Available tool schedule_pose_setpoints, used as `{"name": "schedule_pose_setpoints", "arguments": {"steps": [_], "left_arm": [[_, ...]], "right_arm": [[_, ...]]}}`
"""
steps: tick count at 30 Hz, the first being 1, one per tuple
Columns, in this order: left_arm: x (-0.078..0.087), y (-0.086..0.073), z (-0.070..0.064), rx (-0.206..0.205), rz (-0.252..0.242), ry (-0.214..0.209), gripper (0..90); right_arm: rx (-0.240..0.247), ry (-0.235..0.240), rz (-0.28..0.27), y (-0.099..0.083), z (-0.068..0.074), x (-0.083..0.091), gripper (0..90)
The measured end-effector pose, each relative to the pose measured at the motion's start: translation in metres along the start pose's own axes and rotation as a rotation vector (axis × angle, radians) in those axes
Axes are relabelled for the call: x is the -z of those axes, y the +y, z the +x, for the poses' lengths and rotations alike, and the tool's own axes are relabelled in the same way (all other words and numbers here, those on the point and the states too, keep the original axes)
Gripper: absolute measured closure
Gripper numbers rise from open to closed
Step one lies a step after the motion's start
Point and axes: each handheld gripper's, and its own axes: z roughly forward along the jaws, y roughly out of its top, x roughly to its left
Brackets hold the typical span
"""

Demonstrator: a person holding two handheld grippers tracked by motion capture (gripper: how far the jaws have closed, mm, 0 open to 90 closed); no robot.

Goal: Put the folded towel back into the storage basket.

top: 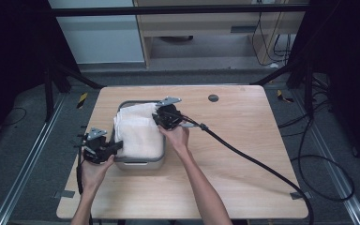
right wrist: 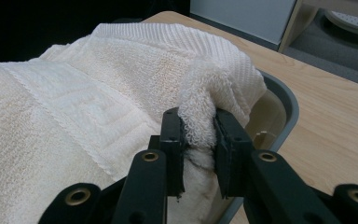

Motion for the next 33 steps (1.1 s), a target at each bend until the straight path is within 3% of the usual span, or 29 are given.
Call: {"name": "schedule_pose_setpoints", "arguments": {"steps": [7, 11, 21, 27, 33], "left_arm": [[-0.006, -0.002, 0.001, -0.002, 0.041, 0.014, 70.3], [-0.005, -0.001, 0.001, 0.003, 0.032, 0.033, 63.8], [0.013, 0.007, -0.003, -0.023, -0.096, 0.049, 46.7], [0.015, 0.007, -0.003, -0.024, -0.123, 0.041, 44.4], [0.021, 0.007, -0.005, -0.027, -0.132, 0.035, 44.2]], "right_arm": [[0.009, -0.008, 0.026, -0.004, 0.0, -0.001, 72.3], [0.024, -0.012, 0.032, -0.006, 0.0, -0.001, 70.0], [0.032, -0.009, -0.042, 0.0, -0.001, 0.016, 65.2], [0.05, -0.022, -0.087, 0.005, -0.002, 0.034, 56.3], [0.049, -0.034, -0.134, 0.006, -0.01, 0.061, 36.1]]}}
